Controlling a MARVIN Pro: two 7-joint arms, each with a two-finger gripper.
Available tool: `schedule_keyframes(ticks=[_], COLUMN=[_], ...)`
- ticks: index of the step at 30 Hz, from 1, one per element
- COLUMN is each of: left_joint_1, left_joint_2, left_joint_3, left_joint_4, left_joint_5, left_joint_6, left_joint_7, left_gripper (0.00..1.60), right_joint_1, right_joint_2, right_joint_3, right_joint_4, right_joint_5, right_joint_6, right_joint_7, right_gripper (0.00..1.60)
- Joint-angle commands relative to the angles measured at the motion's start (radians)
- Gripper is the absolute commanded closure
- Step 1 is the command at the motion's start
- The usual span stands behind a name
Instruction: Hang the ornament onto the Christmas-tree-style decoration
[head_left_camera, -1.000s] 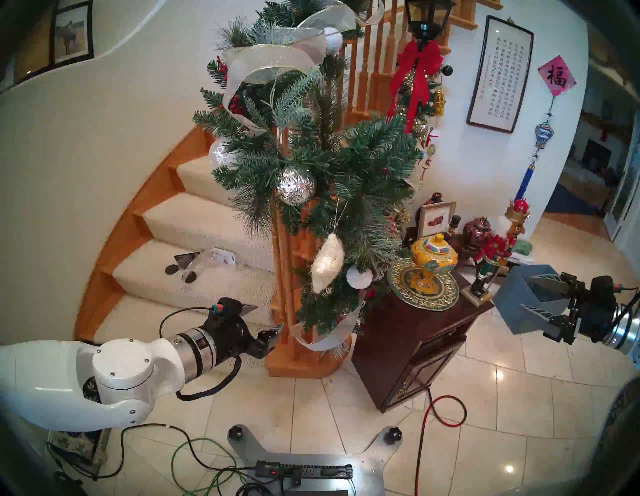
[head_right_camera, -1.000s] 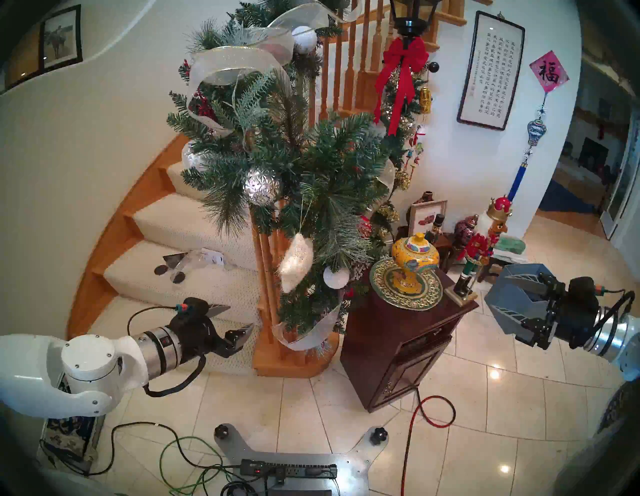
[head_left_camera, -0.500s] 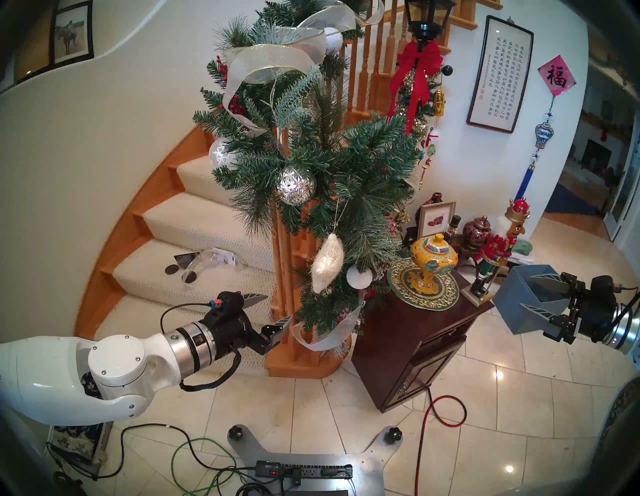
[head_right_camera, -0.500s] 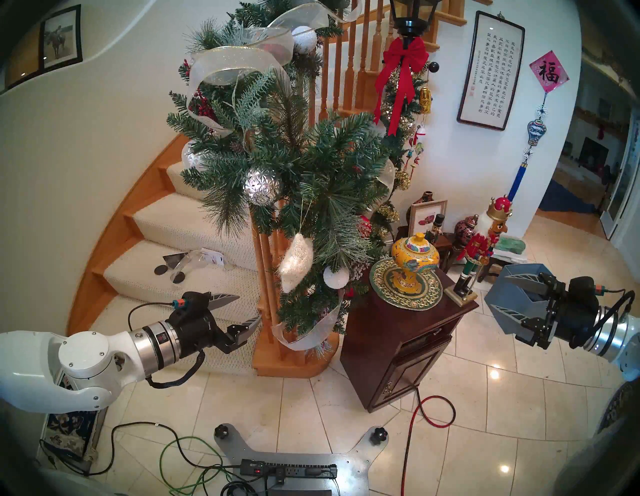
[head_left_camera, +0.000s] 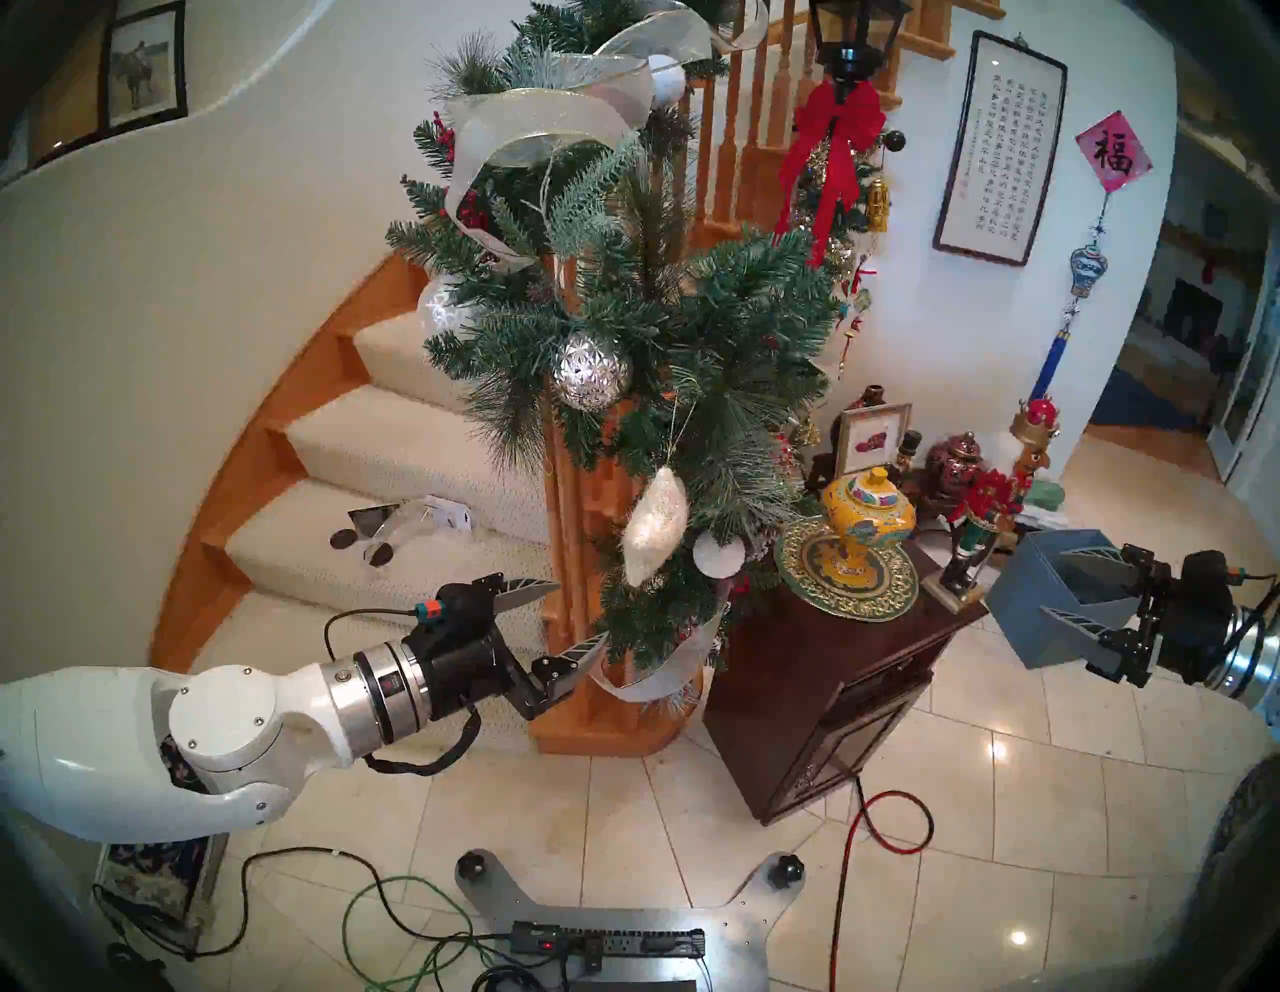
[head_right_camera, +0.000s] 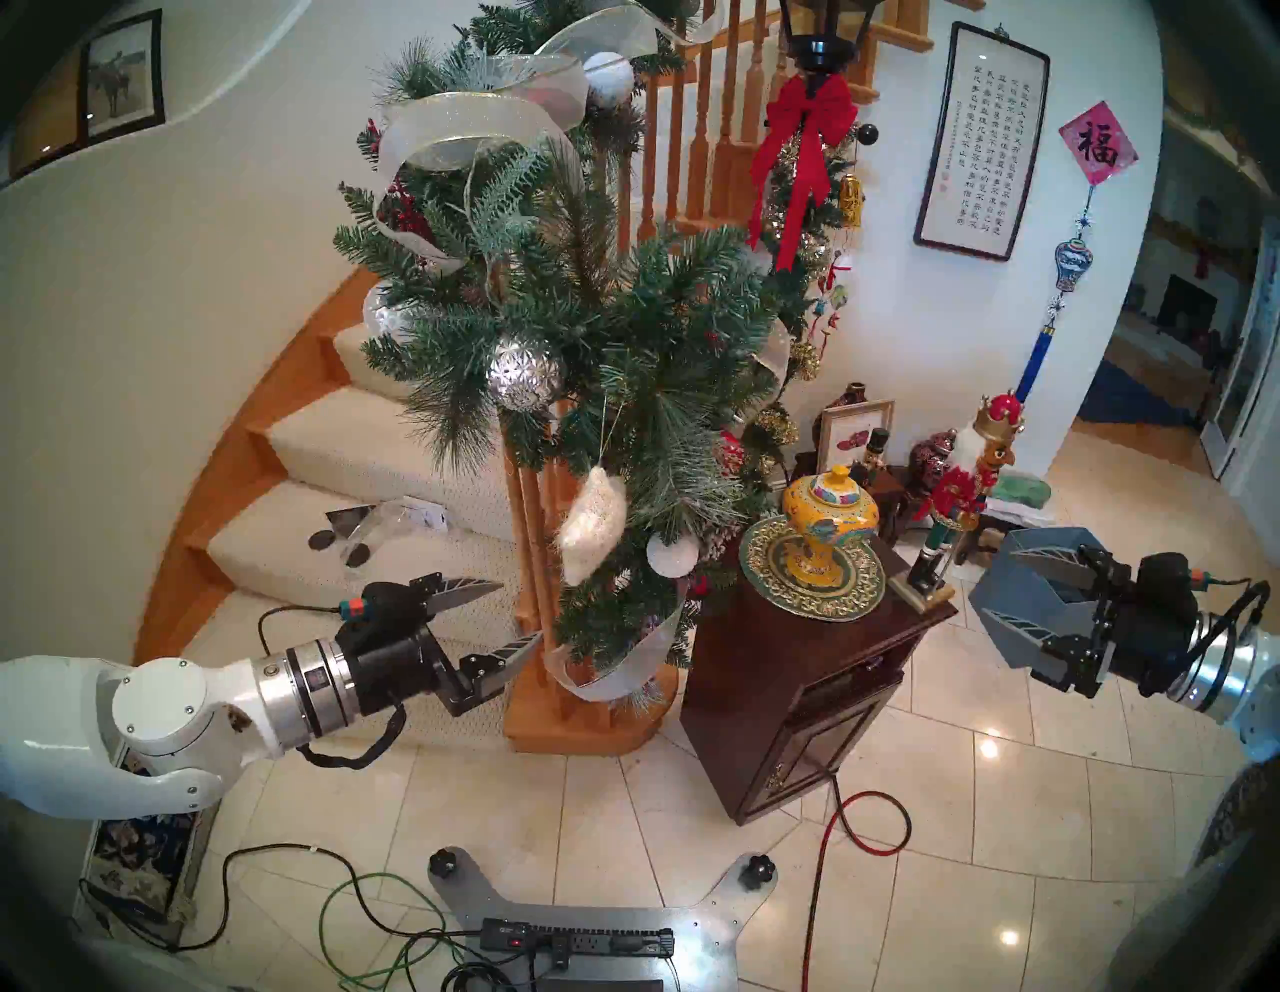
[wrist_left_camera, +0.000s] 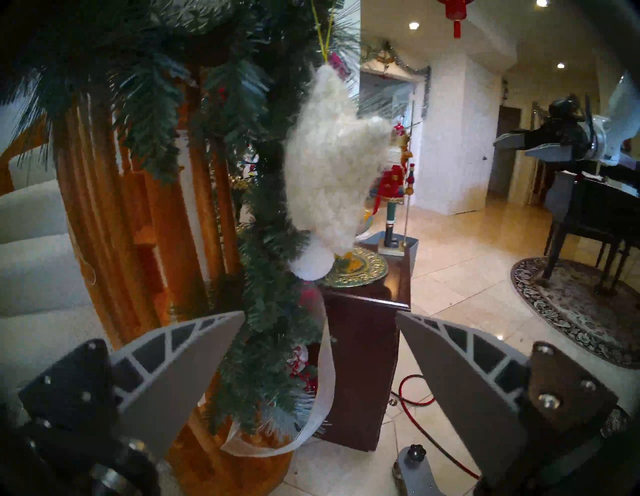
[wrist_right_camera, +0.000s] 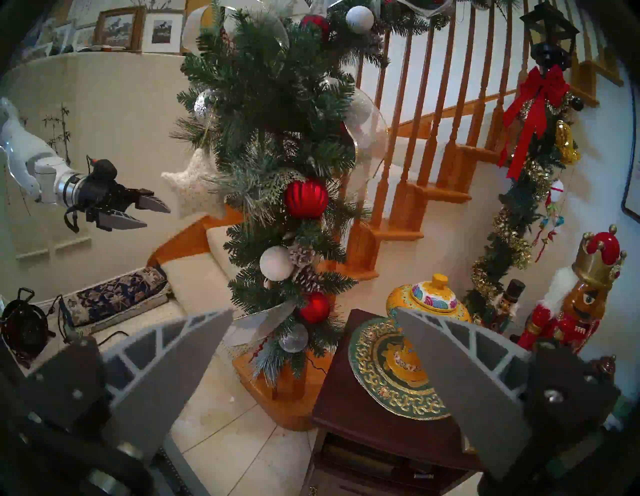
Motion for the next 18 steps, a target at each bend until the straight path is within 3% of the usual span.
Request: schedule_keyframes(ticks=[1,18], left_joint_1=[0.001,0.022], left_joint_2=[-0.002,-0.002], left_joint_3=[-0.005,0.002], left_joint_4=[0.031,0.136], left_joint_5=[0.014,0.001], left_joint_6=[-0.081,-0.289], left_joint_7=[-0.066,-0.189], left_gripper=[0.0,0.0], right_joint_1=[0.004,0.004], right_joint_2=[0.0,0.001], right_joint_3=[0.003,0.003], right_joint_4=[0.0,0.002], right_joint_5=[0.001,0.01], right_joint_6=[-0.001,-0.001], right_joint_7=[0.062,0.084], right_gripper=[0.0,0.0])
